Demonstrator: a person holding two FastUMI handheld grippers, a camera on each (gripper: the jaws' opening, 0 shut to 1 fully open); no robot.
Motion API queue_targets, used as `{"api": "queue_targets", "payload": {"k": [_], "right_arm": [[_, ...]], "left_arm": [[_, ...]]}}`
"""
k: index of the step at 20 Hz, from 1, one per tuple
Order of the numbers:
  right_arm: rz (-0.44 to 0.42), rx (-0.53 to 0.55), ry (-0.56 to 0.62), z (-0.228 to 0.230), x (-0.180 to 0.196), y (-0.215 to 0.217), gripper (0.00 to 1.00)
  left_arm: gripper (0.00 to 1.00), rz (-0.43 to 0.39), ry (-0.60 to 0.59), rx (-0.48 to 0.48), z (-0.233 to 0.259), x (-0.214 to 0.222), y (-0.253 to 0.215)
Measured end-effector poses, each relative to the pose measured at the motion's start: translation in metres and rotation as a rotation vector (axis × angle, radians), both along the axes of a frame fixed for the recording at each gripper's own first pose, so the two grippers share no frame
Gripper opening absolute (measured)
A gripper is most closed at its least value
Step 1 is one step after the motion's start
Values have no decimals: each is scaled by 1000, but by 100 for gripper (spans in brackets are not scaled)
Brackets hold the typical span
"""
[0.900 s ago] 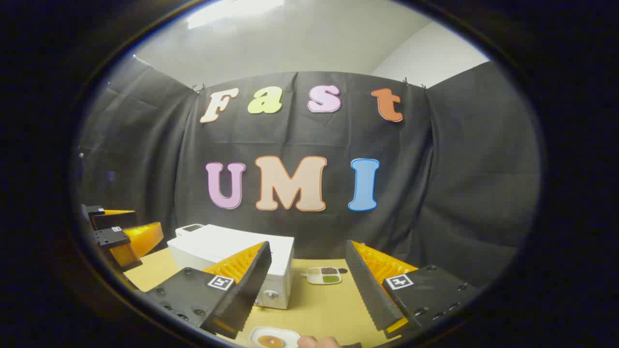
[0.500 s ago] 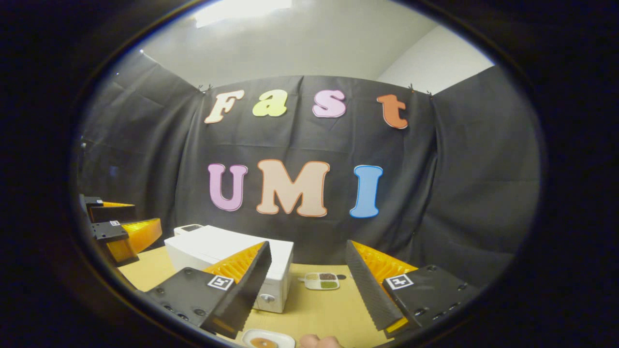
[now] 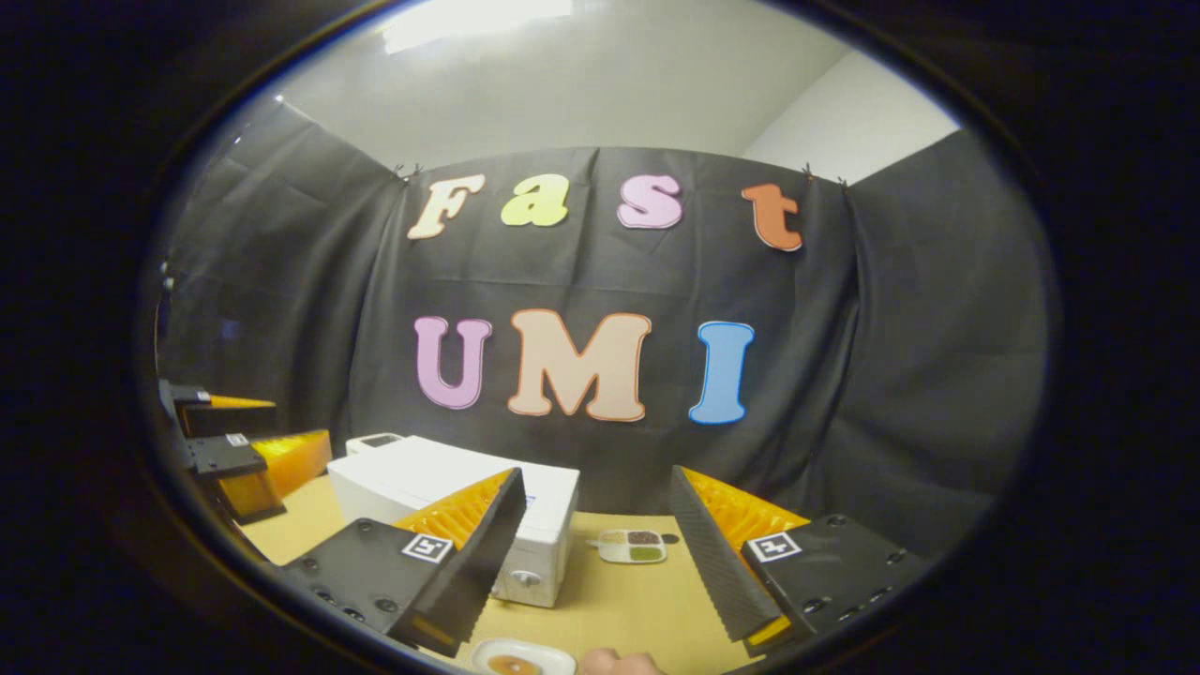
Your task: Open the microwave oven with the left hand, put the food in, and close the microwave oven.
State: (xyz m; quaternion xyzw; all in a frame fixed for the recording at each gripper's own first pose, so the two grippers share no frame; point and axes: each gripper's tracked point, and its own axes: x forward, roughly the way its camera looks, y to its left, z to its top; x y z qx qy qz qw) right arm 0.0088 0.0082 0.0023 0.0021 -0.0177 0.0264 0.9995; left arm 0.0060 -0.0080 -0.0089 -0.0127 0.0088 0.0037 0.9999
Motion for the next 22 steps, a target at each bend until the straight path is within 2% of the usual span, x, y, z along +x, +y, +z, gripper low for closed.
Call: {"api": "queue_targets", "payload": {"k": [1, 2, 3, 17, 22], "right_arm": [[-3, 23, 0, 3, 2, -2, 96], [-7, 32, -2, 4, 3, -3, 96], [-15, 33, -1, 3, 3, -6, 96], [-25, 13, 3, -1, 0, -14, 96], [-33, 11, 8, 0, -3, -18, 97]], "left_arm": [[97, 2, 2, -3, 0, 1, 2], [100, 6, 1, -3, -1, 0, 3], [97, 9, 1, 0, -1, 1, 4], [97, 7, 15, 16, -9, 7, -2], [97, -17, 52, 27, -33, 21, -16]]}}
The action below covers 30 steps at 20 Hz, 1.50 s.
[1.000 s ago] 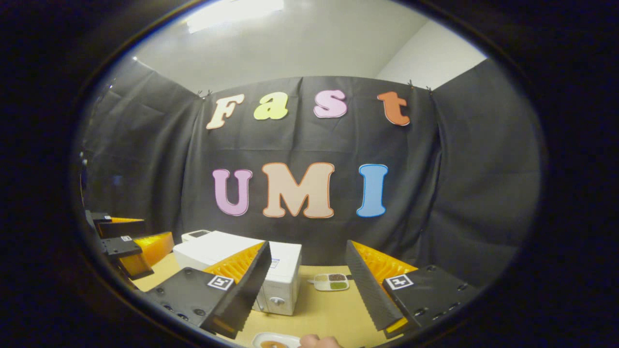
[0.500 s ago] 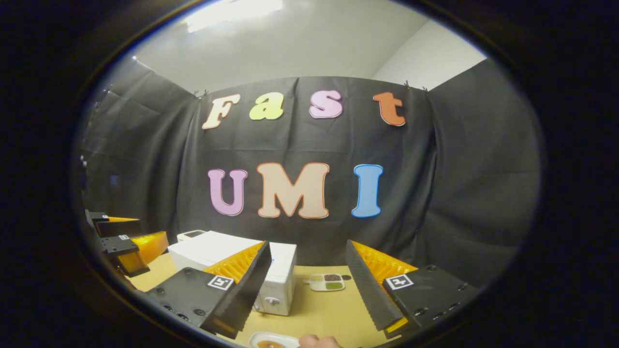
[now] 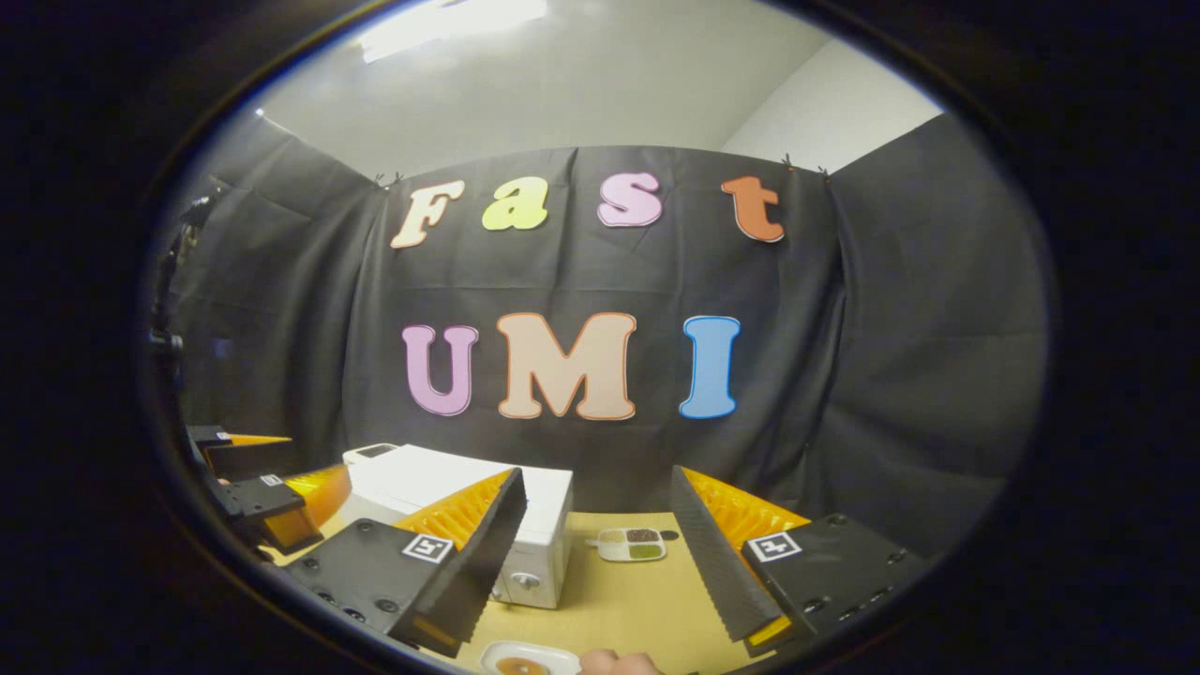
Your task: Open the microwave oven with the left hand, put the food in, and close the microwave oven.
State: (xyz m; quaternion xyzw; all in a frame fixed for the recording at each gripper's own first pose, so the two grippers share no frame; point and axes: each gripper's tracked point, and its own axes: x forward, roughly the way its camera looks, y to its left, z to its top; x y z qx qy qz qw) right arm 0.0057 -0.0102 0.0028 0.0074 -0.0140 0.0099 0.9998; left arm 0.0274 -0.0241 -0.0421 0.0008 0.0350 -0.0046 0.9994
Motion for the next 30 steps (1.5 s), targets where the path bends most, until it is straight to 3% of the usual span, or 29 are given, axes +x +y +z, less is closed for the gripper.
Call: {"api": "queue_targets", "payload": {"k": [7, 12, 17, 22, 29, 30], "right_arm": [[-25, 1, 5, 2, -11, -13, 97], [-55, -34, 24, 1, -27, -25, 96], [-95, -92, 30, 0, -46, -37, 96], [-146, -168, 41, -2, -62, -54, 98], [-163, -164, 69, -7, -69, -62, 98], [-160, -167, 73, -8, -69, -60, 98]], "left_arm": [[98, -78, 91, 30, -70, 27, -33], [98, -154, 121, 153, -128, 47, -59], [97, -200, 237, 132, -193, 63, -83], [98, -191, 351, 89, -239, 85, -93], [98, -204, 371, 89, -252, 98, -105], [77, -153, 361, 131, -254, 104, -94]]}}
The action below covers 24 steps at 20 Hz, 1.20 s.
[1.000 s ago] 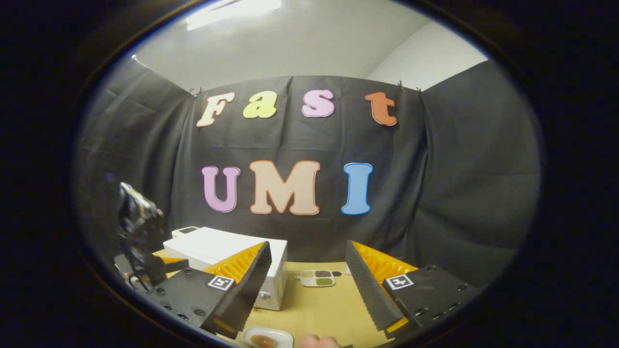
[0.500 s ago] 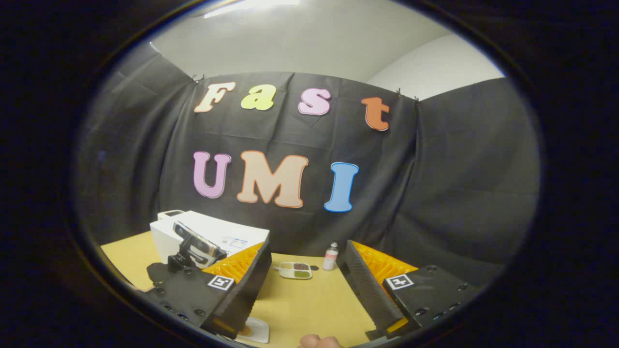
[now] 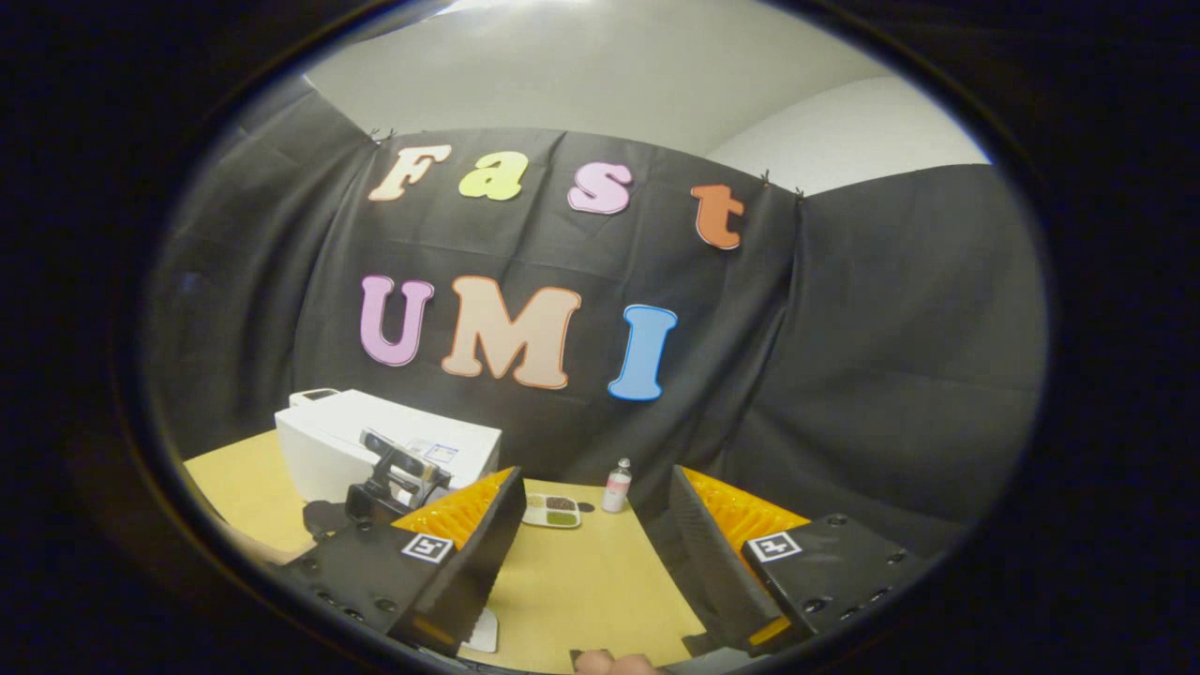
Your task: Open the microwave oven with the left hand, put the food in, and close the microwave oven.
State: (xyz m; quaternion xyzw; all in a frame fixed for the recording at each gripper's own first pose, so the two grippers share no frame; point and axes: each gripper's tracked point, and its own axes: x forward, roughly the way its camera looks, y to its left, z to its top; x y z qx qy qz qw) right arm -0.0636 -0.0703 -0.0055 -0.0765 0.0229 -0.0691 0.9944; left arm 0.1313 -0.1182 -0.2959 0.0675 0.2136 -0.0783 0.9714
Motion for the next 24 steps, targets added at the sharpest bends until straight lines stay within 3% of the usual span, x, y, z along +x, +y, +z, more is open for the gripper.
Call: {"api": "queue_targets", "payload": {"k": [1, 2, 3, 5, 10, 14, 18, 22, 24], "right_arm": [[2, -8, 3, -1, 0, 0, 97], [5, -15, 4, -1, 0, 1, 97], [10, -21, 3, -1, 1, 3, 98], [22, -21, 5, -1, 0, 8, 98], [47, 2, 8, -1, 0, 15, 98], [61, 19, 0, 1, -1, 20, 97], [59, 33, -21, 6, -3, 19, 98], [37, 54, -26, 5, -1, 14, 97], [43, 75, -16, 1, 3, 18, 97]], "left_arm": [[57, 34, -1, 33, 0, 2, 12], [37, 38, -10, 2, 1, 1, 9], [34, 27, -13, -21, 1, 5, 7], [33, 26, 0, -48, -2, 2, 7], [13, 33, -72, -100, 1, -2, 4], [9, 75, -88, -101, 3, 0, 5], [5, 51, -58, -109, 0, -5, 5], [5, 28, -117, -37, 7, -51, 17], [5, 19, -103, -83, 5, -75, 27]]}}
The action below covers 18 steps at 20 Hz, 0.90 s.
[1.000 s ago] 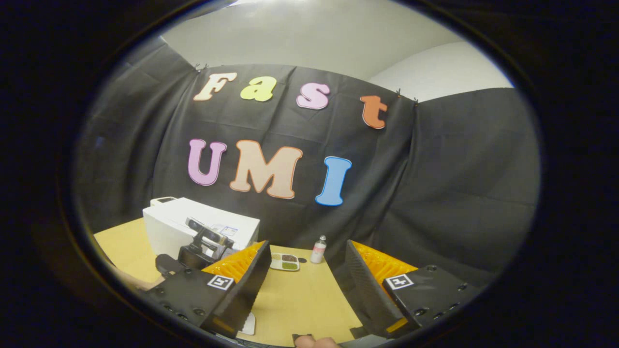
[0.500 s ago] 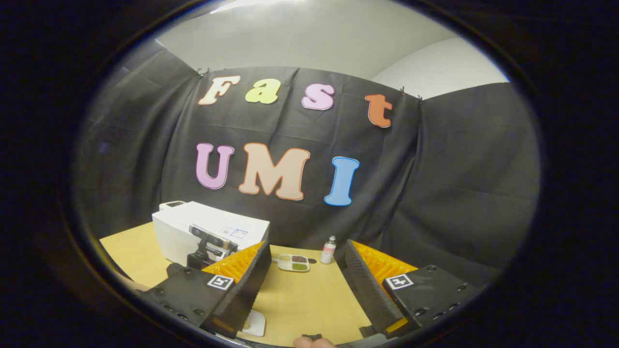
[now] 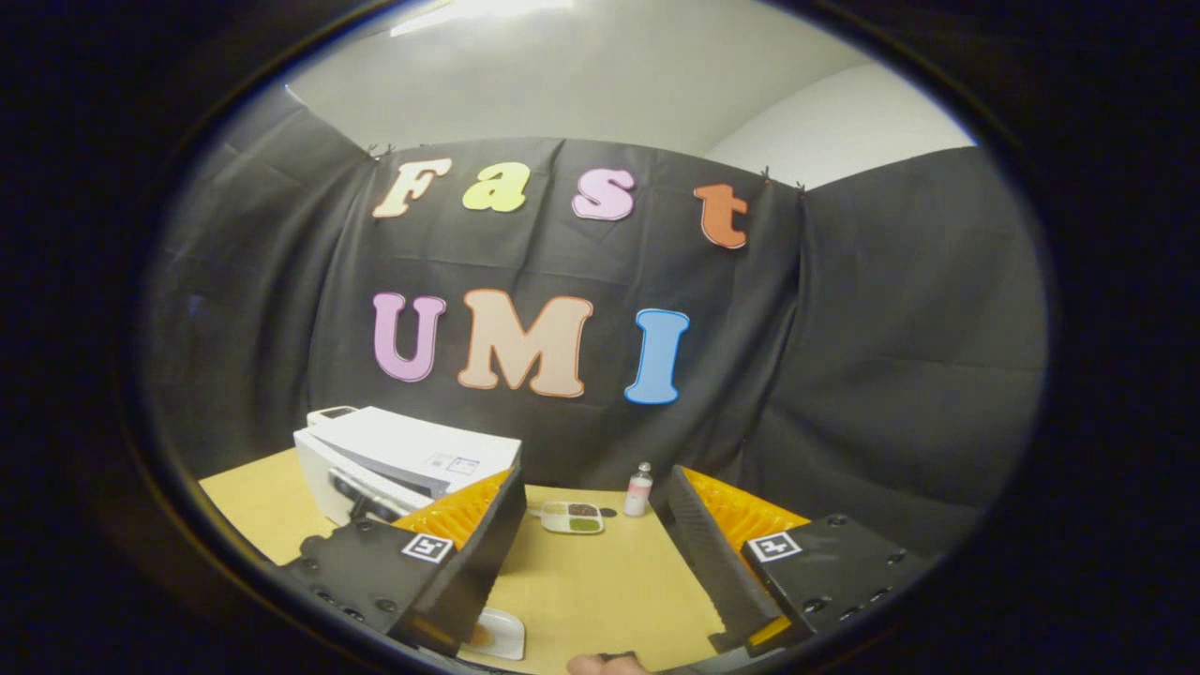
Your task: Open the microwave oven with the left hand, put the food in, and close the microwave oven.
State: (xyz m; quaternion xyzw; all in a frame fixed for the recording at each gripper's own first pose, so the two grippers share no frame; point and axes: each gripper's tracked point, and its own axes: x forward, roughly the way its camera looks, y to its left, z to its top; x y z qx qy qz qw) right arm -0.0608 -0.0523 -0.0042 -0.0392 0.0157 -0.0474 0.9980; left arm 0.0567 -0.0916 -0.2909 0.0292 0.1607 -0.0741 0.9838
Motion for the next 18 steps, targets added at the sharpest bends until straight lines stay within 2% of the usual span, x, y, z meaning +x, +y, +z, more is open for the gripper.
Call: {"api": "queue_targets", "payload": {"k": [2, 12, 15, 17, 18], "right_arm": [[19, 8, 8, -3, 4, 9, 97], [145, 14, -45, -1, 3, 59, 97], [144, 11, -92, -1, -1, 71, 96], [158, 8, -83, -14, -4, 84, 97], [165, 15, -81, -18, -6, 90, 97]], "left_arm": [[5, -7, 26, -33, 0, -24, 9], [5, -91, 95, -34, 0, -116, 88], [5, -62, 108, -31, -1, -134, 120], [7, -34, 110, -29, -2, -146, 144], [5, -21, 112, -27, -3, -149, 155]]}}
